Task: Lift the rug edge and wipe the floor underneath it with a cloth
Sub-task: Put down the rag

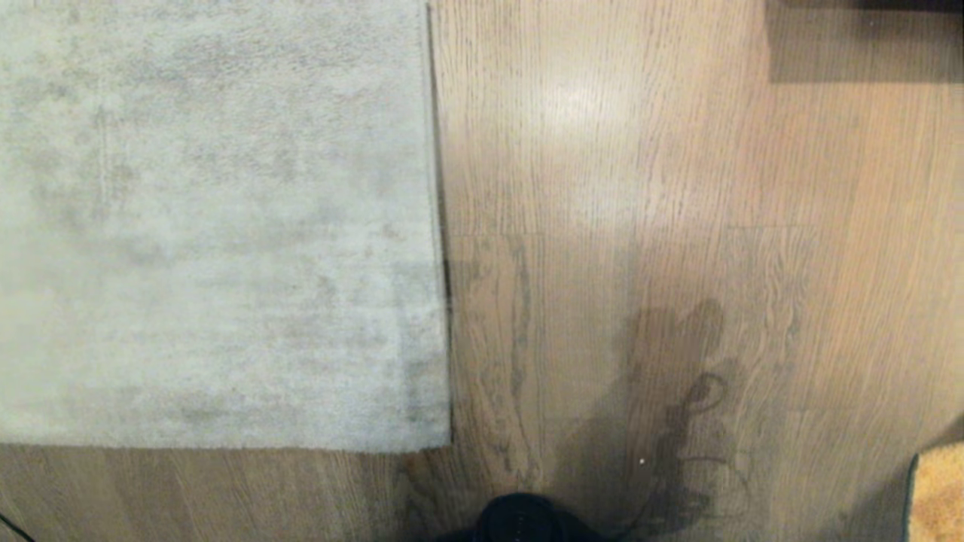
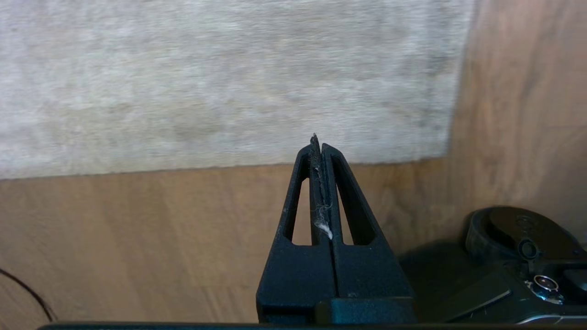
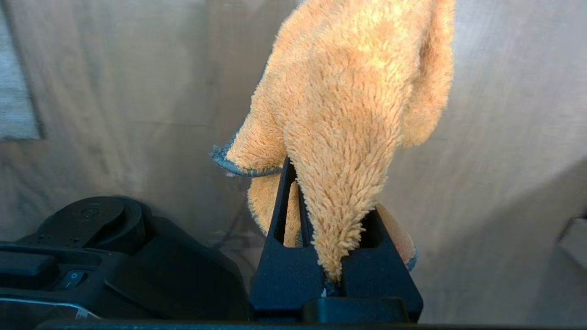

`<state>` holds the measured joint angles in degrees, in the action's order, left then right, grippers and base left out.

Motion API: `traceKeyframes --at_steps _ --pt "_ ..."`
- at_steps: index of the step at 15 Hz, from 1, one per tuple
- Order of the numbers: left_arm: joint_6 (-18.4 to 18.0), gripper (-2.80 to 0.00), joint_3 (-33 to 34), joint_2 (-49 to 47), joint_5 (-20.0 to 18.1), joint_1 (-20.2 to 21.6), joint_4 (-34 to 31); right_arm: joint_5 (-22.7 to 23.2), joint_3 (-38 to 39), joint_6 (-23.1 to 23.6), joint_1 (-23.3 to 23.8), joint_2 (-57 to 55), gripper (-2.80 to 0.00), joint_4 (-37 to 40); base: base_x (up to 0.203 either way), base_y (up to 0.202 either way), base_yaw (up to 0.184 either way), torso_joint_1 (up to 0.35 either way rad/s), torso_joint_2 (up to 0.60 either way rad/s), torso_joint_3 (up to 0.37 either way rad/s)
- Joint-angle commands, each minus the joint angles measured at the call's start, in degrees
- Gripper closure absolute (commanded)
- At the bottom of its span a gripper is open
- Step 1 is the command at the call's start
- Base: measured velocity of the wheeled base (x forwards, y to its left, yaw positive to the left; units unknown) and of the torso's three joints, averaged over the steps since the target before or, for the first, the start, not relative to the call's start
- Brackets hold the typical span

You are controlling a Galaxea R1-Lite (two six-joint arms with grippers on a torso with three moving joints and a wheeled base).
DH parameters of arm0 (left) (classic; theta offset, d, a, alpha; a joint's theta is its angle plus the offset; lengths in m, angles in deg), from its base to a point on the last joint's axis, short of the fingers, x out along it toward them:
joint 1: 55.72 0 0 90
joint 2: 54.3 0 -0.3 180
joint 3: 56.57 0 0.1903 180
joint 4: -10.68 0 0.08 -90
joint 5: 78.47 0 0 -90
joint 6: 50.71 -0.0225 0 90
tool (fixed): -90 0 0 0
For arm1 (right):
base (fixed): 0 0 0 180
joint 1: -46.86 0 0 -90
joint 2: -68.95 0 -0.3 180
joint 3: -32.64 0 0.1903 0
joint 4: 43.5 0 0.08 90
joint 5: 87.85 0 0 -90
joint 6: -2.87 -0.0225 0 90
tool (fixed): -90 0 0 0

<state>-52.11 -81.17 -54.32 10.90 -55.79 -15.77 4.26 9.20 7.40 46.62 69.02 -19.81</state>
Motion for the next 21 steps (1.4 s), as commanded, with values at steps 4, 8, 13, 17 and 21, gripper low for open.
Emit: traceKeyframes --at_steps 4,8,13,17,21 --pt "0.1 0.00 0.0 0.0 -0.1 0.0 0.0 0.1 0.0 0.0 0.0 -0.1 0.00 0.0 0.000 -0.048 0.001 0.002 0.00 0.001" --pt "0.1 0.00 0.0 0.0 -0.1 0.0 0.0 0.1 0.1 0.0 0.0 -0.1 0.00 0.0 0.000 0.000 0.000 0.000 0.00 0.000" --pt "0.1 0.00 0.0 0.0 -0.1 0.0 0.0 0.0 0.0 0.0 0.0 -0.1 0.00 0.0 0.000 0.000 0.000 0.000 0.00 0.000" --pt "0.1 0.00 0.0 0.0 -0.1 0.0 0.0 0.0 0.0 -0.1 0.0 -0.1 0.00 0.0 0.000 0.000 0.000 0.000 0.00 0.000" --pt "0.1 0.00 0.0 0.0 -0.1 0.0 0.0 0.1 0.0 0.1 0.0 -0.1 0.00 0.0 0.000 0.000 0.000 0.000 0.00 0.000"
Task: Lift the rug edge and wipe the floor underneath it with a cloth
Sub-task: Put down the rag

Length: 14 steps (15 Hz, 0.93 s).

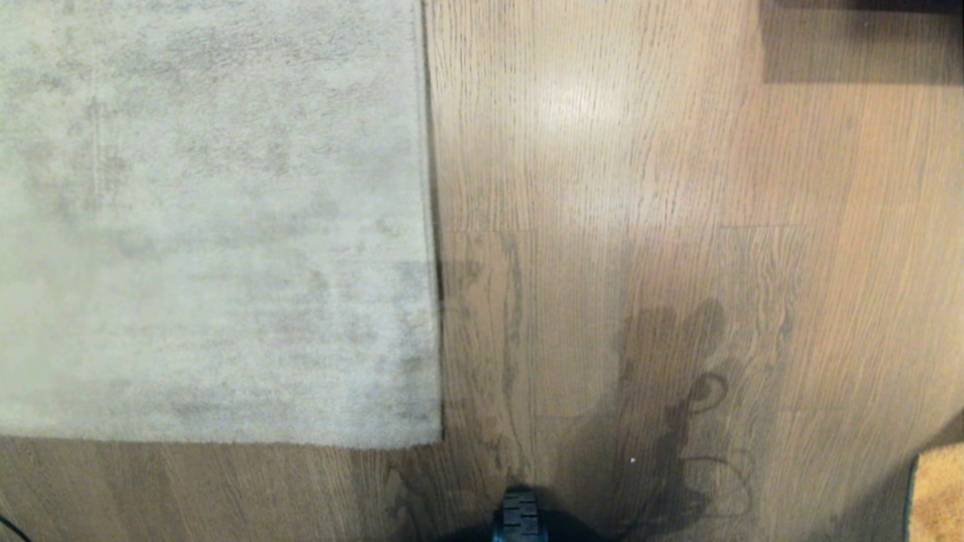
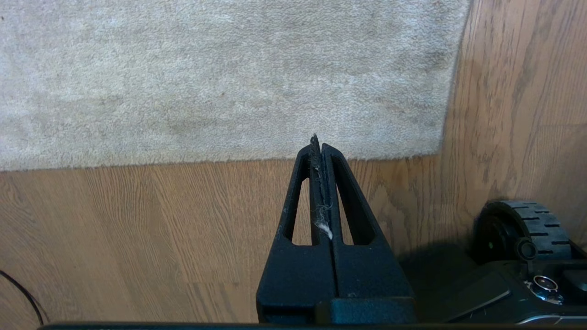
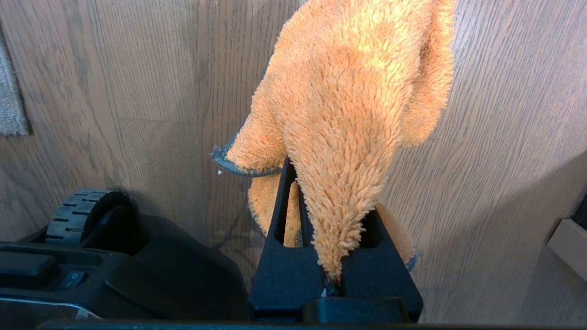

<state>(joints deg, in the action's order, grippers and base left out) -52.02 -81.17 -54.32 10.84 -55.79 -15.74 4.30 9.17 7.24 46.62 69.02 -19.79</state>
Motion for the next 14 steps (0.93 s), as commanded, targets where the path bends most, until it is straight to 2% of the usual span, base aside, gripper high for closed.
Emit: traceKeyframes --at_steps 1,14 --pt "0.0 0.00 0.0 0.0 0.0 0.0 0.0 0.1 0.1 0.2 0.0 -0.1 0.00 0.0 0.000 0.000 0.000 0.000 0.00 0.000" --pt "0.0 0.00 0.0 0.0 0.0 0.0 0.0 0.1 0.0 0.4 0.0 -0.1 0.00 0.1 0.000 0.000 0.000 0.000 0.00 0.000"
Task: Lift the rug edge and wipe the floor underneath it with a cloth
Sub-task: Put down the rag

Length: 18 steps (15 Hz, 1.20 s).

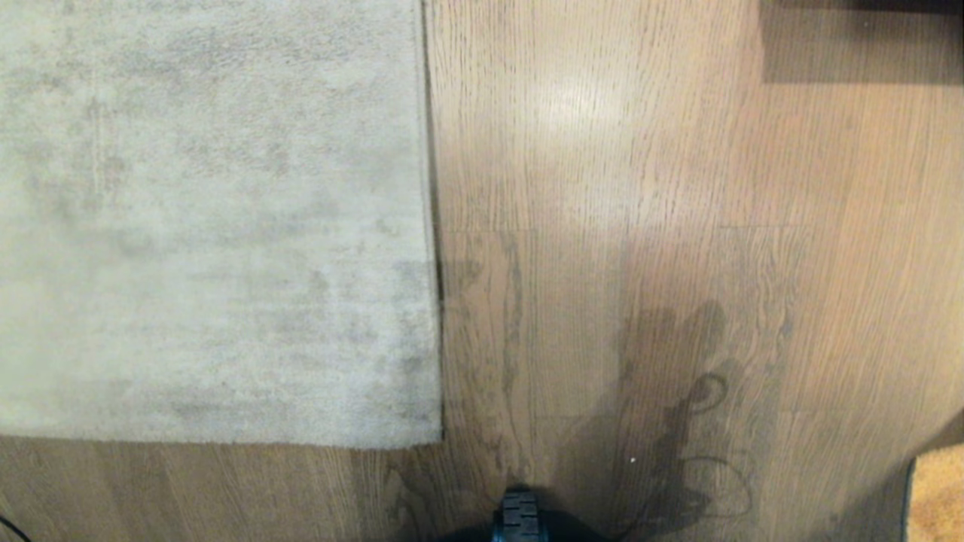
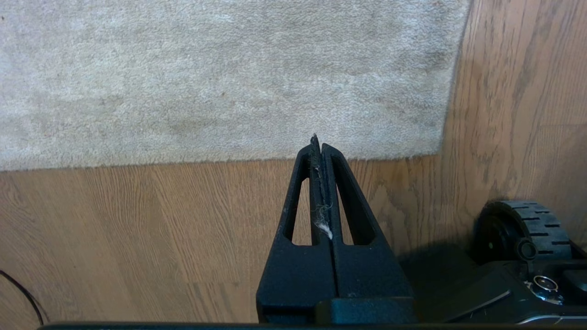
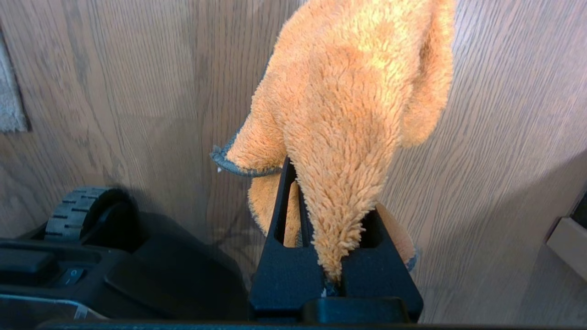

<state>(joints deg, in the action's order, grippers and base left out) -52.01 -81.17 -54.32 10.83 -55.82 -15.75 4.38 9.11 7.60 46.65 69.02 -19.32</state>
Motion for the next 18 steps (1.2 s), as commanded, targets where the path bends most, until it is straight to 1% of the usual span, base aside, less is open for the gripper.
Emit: traceKeyframes --at_steps 1,9,12,15,18 --pt "0.0 0.00 0.0 0.0 0.0 0.0 0.0 0.0 0.2 0.4 0.0 -0.1 0.00 -0.5 0.000 0.000 0.000 0.000 0.00 0.000" --pt "0.0 0.00 0.0 0.0 0.0 0.0 0.0 -0.4 0.2 1.0 0.0 -0.1 0.00 -0.3 0.000 0.000 0.000 0.000 0.00 0.000" --pt "0.0 0.00 0.0 0.0 0.0 0.0 0.0 0.0 -0.2 0.4 0.0 -0.1 0.00 -2.9 0.000 0.000 0.000 0.000 0.00 0.000" --pt "0.0 0.00 0.0 0.0 0.0 0.0 0.0 0.6 -3.1 0.4 0.0 -0.6 0.00 -2.3 0.000 0.000 0.000 0.000 0.00 0.000" --pt "0.0 0.00 0.0 0.0 0.0 0.0 0.0 0.8 -6.0 0.4 0.0 -5.6 0.00 -3.1 0.000 0.000 0.000 0.000 0.00 0.000"
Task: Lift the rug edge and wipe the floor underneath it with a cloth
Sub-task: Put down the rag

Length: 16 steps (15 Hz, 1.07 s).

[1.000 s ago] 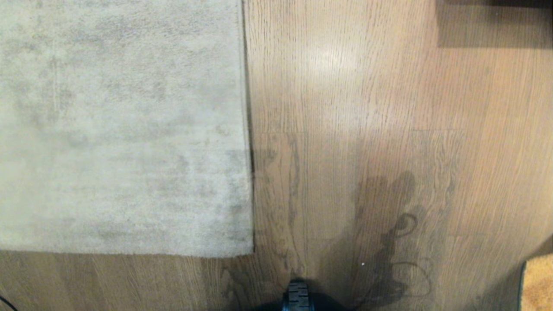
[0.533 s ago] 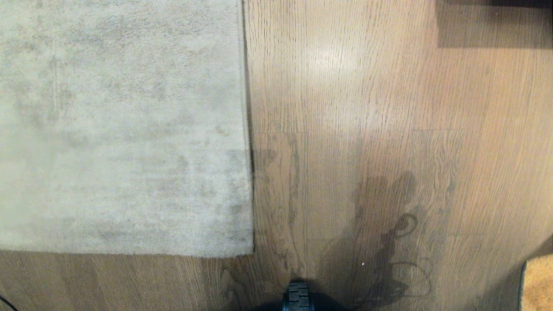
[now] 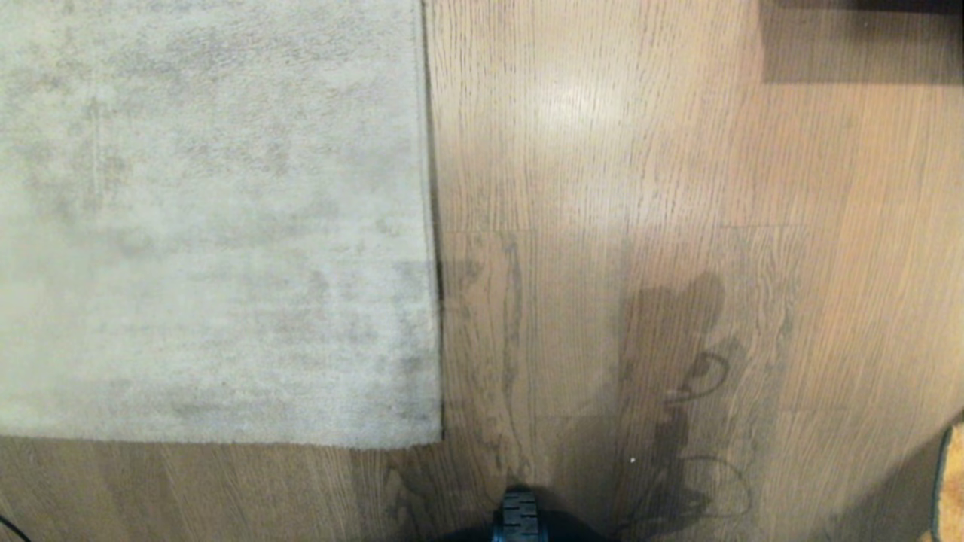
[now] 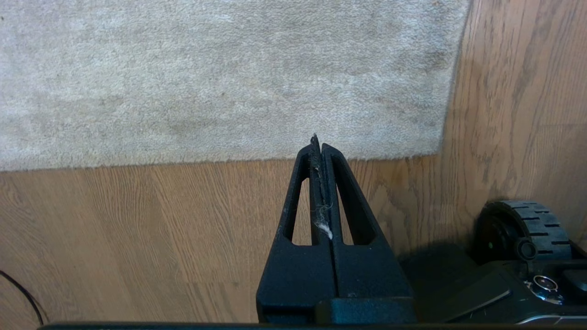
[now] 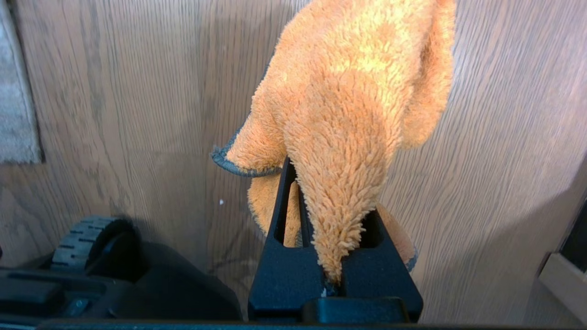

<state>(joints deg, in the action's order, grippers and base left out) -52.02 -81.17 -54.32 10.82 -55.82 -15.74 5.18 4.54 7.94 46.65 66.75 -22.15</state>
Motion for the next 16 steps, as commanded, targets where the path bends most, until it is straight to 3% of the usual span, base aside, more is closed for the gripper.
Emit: traceKeyframes --at_steps 1,7,12,16 --pt "0.0 0.00 0.0 0.0 0.0 0.0 0.0 0.1 -2.3 0.0 -0.1 -5.0 0.00 -0.6 0.000 0.000 0.000 0.000 0.00 0.000" --pt "0.0 0.00 0.0 0.0 0.0 0.0 0.0 -0.1 -7.7 -0.1 -0.1 -19.6 0.00 -2.6 0.000 0.000 0.000 0.000 0.00 0.000" --pt "0.0 0.00 0.0 0.0 0.0 0.0 0.0 -0.4 -10.2 -1.0 1.2 -36.1 0.00 -12.9 0.000 0.000 0.000 0.000 0.00 0.000" --pt "0.0 0.00 0.0 0.0 0.0 0.0 0.0 -0.3 -12.1 -5.1 5.2 -49.2 0.00 -23.3 0.000 0.000 0.000 0.000 0.00 0.000"
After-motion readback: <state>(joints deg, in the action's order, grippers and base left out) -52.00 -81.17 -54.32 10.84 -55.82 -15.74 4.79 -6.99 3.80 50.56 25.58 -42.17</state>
